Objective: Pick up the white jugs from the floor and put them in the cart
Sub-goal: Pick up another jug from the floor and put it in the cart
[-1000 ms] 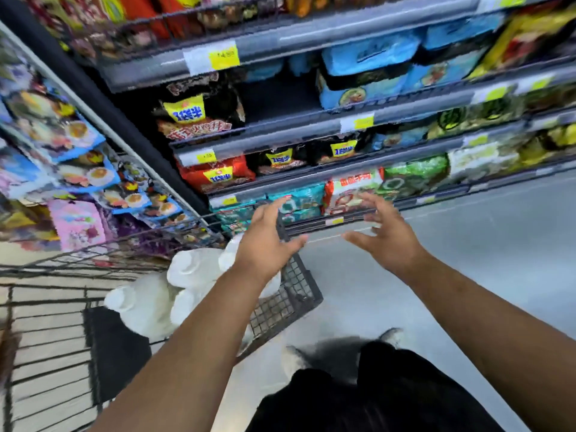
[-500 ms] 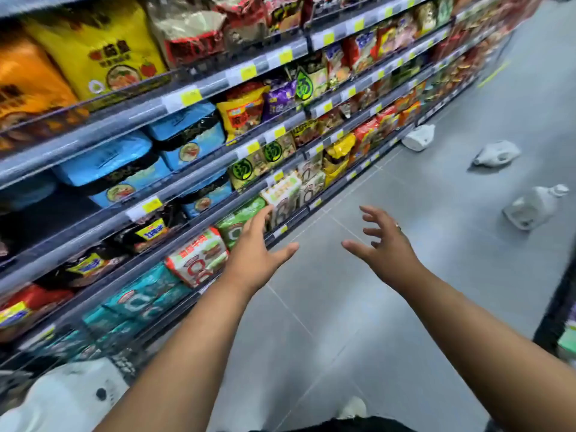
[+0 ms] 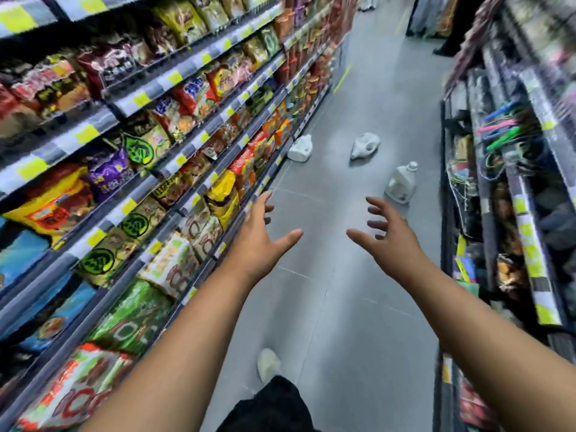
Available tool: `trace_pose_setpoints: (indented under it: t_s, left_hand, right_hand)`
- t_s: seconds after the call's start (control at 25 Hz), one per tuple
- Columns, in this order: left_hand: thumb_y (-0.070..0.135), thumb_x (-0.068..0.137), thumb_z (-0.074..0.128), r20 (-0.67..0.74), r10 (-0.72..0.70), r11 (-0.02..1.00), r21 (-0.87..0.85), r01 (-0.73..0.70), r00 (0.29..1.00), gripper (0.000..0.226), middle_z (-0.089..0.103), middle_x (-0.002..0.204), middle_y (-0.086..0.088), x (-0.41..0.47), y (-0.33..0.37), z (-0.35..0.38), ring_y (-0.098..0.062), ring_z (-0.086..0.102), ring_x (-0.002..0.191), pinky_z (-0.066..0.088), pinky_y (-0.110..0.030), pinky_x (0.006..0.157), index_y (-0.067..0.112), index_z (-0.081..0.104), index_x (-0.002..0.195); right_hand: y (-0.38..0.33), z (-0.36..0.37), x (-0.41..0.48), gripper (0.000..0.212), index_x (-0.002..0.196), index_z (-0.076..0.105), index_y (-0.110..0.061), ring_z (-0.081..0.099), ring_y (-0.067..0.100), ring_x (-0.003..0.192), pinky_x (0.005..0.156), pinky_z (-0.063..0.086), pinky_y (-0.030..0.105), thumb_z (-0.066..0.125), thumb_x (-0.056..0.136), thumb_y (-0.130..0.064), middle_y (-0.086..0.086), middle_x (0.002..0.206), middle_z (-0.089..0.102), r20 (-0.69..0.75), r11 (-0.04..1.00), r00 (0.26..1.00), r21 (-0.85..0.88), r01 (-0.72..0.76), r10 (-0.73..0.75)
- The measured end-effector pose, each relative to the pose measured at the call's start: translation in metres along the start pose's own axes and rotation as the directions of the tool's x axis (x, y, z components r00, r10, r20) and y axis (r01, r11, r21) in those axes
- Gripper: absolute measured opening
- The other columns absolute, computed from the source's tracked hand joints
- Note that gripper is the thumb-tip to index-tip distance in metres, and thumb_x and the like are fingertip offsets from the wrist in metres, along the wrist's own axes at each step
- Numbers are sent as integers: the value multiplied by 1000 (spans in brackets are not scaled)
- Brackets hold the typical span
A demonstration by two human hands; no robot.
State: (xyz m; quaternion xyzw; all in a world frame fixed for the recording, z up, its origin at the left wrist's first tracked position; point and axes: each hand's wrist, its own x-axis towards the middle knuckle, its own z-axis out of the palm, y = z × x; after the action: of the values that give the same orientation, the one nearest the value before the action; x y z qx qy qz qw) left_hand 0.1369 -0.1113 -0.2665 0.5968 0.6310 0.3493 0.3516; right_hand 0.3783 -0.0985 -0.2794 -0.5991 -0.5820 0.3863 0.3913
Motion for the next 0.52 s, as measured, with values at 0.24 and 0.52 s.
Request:
trace_pose_setpoints:
  t_s: [0.24, 0.52]
  left_hand:
    - [37, 83, 76, 160, 119, 992, -52, -112, 980, 88, 45, 141, 2, 156, 39, 61, -15, 49, 123, 43, -41, 105, 30, 22, 152]
    - [42, 81, 76, 364, 168, 986, -67, -154, 916, 86, 42, 145, 3, 317, 72, 123, -13, 50, 122, 44, -41, 106, 33, 25, 150]
  right_hand:
    - [25, -49, 107, 60, 131, 44, -40, 55, 18, 114, 91, 47, 35, 74, 79, -38, -3, 131, 50, -188, 997, 980, -10, -74, 71]
    - [42, -93, 230, 52, 126, 43, -39, 54, 18, 111, 90, 41, 28, 72, 83, -30, -4, 130, 48, -373, 990, 917, 59, -127, 140]
